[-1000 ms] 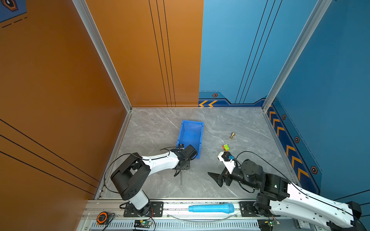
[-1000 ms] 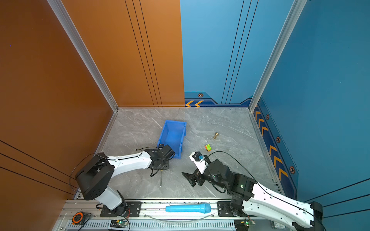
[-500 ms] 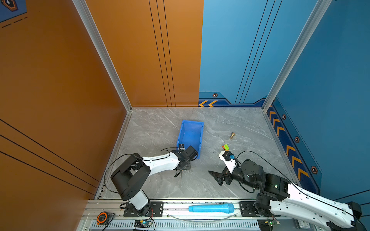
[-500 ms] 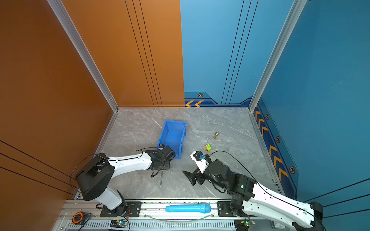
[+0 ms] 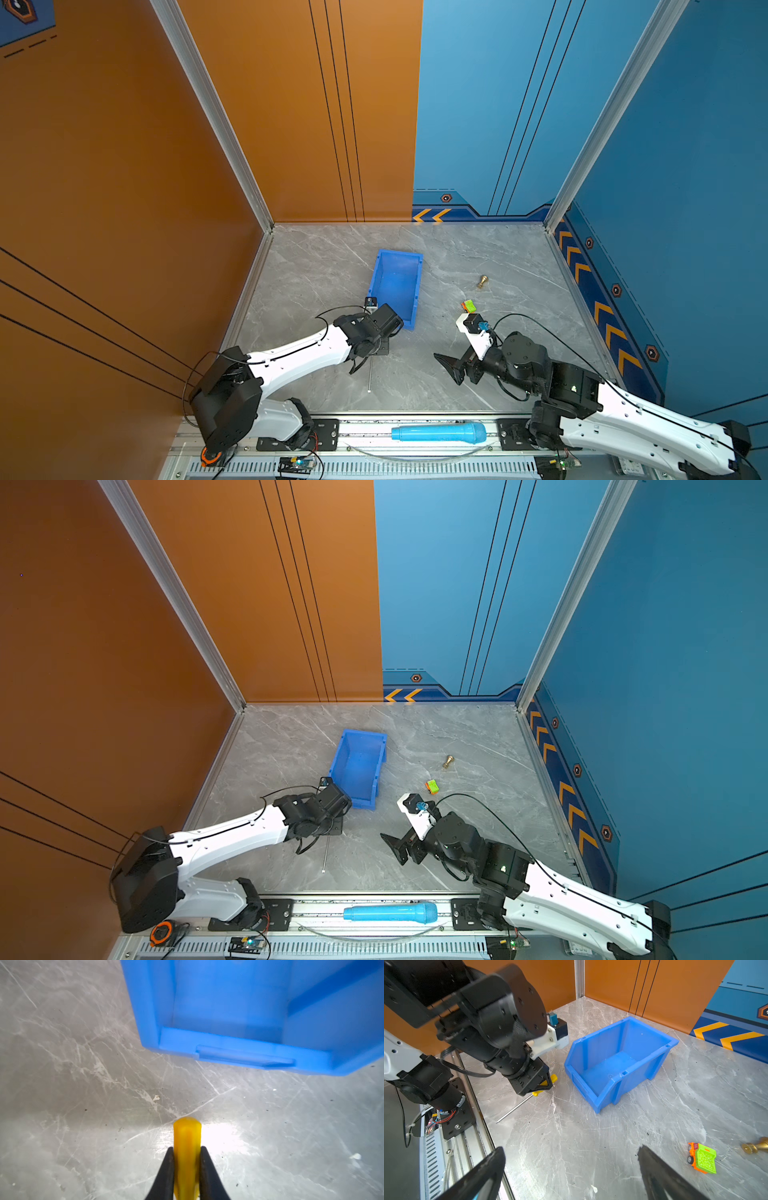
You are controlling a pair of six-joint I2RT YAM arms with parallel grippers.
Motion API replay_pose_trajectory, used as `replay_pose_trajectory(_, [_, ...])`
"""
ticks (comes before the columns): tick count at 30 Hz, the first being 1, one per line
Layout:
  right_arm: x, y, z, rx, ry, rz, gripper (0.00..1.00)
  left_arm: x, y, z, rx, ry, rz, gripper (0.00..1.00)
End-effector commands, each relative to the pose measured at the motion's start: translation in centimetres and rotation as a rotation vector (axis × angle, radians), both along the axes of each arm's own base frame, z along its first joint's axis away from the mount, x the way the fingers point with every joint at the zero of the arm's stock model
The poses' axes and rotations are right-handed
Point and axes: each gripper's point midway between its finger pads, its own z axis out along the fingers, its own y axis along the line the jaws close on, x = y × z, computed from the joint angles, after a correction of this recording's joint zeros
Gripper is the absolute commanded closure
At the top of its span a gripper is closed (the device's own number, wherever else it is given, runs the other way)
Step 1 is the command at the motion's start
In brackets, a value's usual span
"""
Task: Put the screwdriver in the bin
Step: 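Lift the screwdriver with the left gripper and carry it over the blue bin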
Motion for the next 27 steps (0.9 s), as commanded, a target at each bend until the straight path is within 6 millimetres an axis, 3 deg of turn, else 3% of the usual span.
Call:
replay_pose_trajectory(1, [0.7,0.5,0.9,0.005,-0.017,-0.004,0.00,0.9,0.4,3.0,0.016,-0.065,-0.033,1.00])
replay_pose_trajectory(7, [2.0,1.8,2.1,0.023,-0.017,0.007,0.00,5.3,-0.2,8.6,-0.048,-0.161,-0.044,1.00])
replay_pose_trajectory(11, [3.3,2.7,2.5,0.028,-0.006,0.009,0.00,9.0,-0.4,11.1,-0.077,-0.190,-0.043,1.00])
replay_pose_trajectory(14, [4.4,3.2,2.4,0.021,0.000,0.005,0.00,11.7,-1.1,11.9,-0.083,-0.201,-0.063,1.00])
replay_pose_trajectory(18, [6.2,3.6,2.6,0.018,0.018,-0.024,0.00,15.2,-2.0,11.7,-0.104,-0.201,-0.068,1.00])
replay_pose_trajectory(27, [9.4,4.8,2.1,-0.010,0.053,-0.054,0.00,21.3,-5.1,8.5,-0.132,-0.191,-0.112,1.00])
